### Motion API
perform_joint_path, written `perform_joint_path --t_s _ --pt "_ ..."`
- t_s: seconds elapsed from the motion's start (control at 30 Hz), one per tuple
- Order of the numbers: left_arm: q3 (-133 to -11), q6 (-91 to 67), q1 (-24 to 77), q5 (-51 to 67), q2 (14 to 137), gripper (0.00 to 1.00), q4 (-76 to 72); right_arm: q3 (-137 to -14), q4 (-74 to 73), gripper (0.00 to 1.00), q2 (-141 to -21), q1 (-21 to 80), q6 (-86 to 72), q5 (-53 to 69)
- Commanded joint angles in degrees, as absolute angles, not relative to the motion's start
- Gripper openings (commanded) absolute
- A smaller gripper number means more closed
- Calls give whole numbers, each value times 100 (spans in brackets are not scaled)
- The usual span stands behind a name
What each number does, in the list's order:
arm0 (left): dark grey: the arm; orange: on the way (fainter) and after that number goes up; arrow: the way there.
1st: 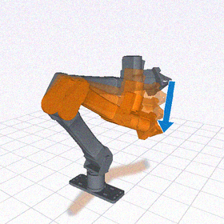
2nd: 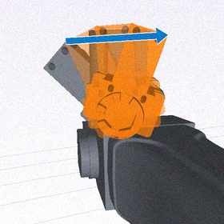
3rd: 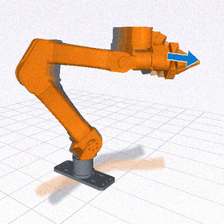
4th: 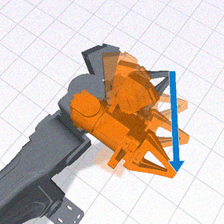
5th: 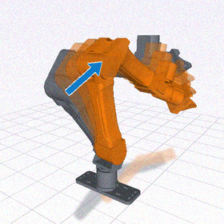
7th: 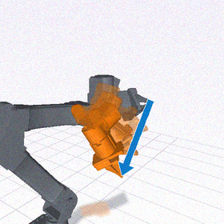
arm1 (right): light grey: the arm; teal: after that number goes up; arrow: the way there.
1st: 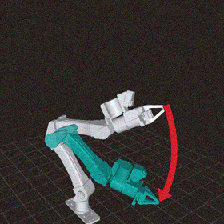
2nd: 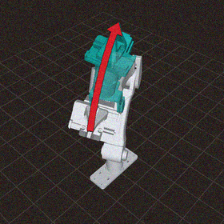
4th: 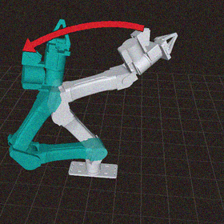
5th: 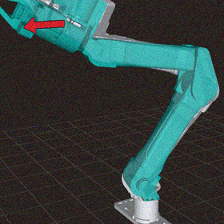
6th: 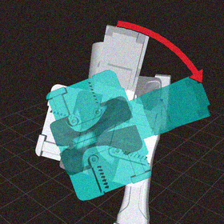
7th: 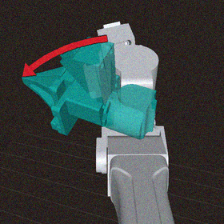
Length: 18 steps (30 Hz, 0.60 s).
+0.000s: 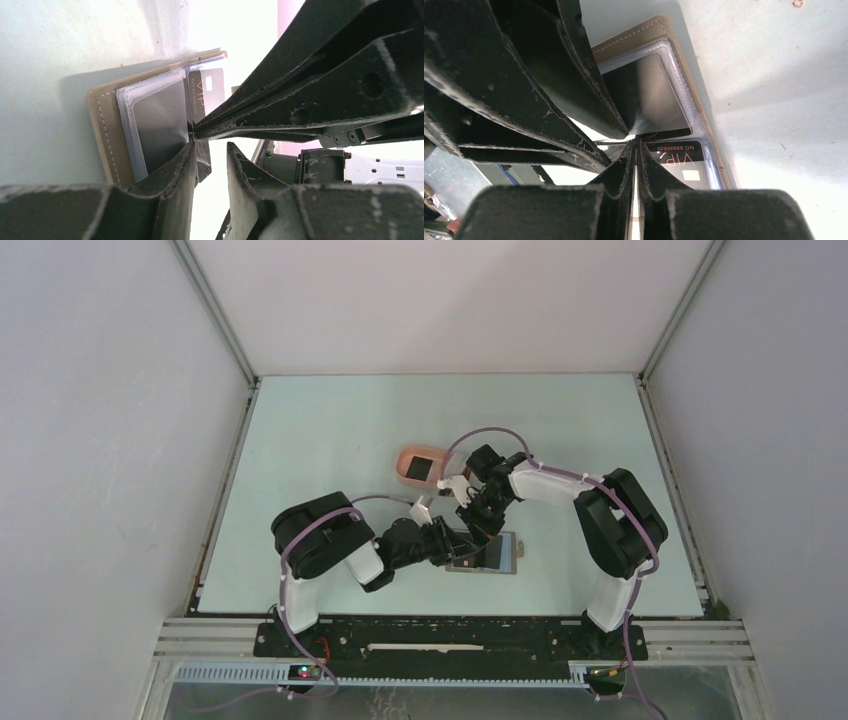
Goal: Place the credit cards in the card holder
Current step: Insert the credit card into the card holder.
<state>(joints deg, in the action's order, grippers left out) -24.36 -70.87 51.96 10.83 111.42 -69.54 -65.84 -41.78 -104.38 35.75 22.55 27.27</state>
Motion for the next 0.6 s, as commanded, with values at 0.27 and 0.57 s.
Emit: perform_joint_path --t_s 0.27,0.57 --pt "-2046 -6409 5161 942 10331 34 -7022 -6717 -4481 10 -9811 3187 2760 3344" --pt "-1776 -5721 5175 754 9826 31 -7018 -6218 -4061 10 -8564 3074 3251 3780"
